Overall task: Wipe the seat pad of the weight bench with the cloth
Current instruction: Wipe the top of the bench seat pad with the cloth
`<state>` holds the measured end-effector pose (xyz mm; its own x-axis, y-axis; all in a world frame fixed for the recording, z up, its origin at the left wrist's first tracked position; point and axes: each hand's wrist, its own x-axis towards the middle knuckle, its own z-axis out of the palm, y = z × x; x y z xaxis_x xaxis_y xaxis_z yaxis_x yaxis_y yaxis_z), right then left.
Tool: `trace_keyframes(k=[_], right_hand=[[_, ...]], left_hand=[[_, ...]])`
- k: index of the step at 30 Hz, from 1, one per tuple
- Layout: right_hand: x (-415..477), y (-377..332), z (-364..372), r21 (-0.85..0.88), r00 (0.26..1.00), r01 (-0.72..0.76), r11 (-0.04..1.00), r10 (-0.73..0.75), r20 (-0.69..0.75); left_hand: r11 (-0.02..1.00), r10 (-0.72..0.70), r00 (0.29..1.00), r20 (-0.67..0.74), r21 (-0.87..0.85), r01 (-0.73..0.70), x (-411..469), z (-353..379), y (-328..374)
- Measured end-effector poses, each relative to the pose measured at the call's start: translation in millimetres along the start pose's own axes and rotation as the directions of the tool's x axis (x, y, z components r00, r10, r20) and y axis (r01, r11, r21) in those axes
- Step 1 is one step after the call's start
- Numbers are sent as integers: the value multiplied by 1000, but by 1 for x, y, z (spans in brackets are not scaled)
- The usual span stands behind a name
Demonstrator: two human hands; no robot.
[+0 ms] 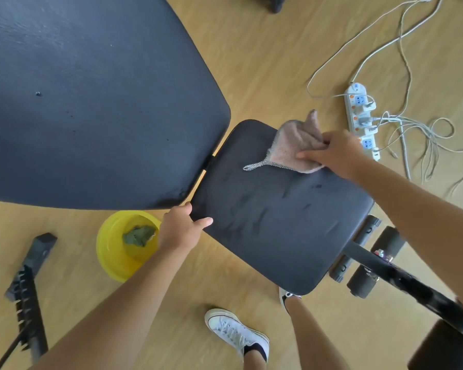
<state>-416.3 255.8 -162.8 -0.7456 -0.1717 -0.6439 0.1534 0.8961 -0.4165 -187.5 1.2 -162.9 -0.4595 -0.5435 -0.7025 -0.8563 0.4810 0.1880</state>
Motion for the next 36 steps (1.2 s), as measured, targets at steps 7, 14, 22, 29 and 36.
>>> trace_keyframes(k=[7, 14, 22, 29, 36], right_hand=[[-88, 99, 16, 553, 868, -329, 766, 476, -144], [-199, 97, 120, 434, 828, -521, 735, 559, 47], [-111, 98, 62, 629, 716, -385, 675, 649, -259], [-236, 80, 212, 578, 777, -623, 527, 502, 380], [-227, 16, 232, 847, 683, -529, -49, 568, 459]], left_hand=[[1000, -1, 1000, -14, -10, 1, -5, 1, 4], [1000, 9, 1000, -10, -11, -9, -4, 2, 1], [999, 33, 999, 2, 38, -33, 3, 6, -7], [1000, 22, 1000, 9, 0, -22, 0, 2, -4], [998, 26, 999, 38, -49, -24, -4, -3, -2]])
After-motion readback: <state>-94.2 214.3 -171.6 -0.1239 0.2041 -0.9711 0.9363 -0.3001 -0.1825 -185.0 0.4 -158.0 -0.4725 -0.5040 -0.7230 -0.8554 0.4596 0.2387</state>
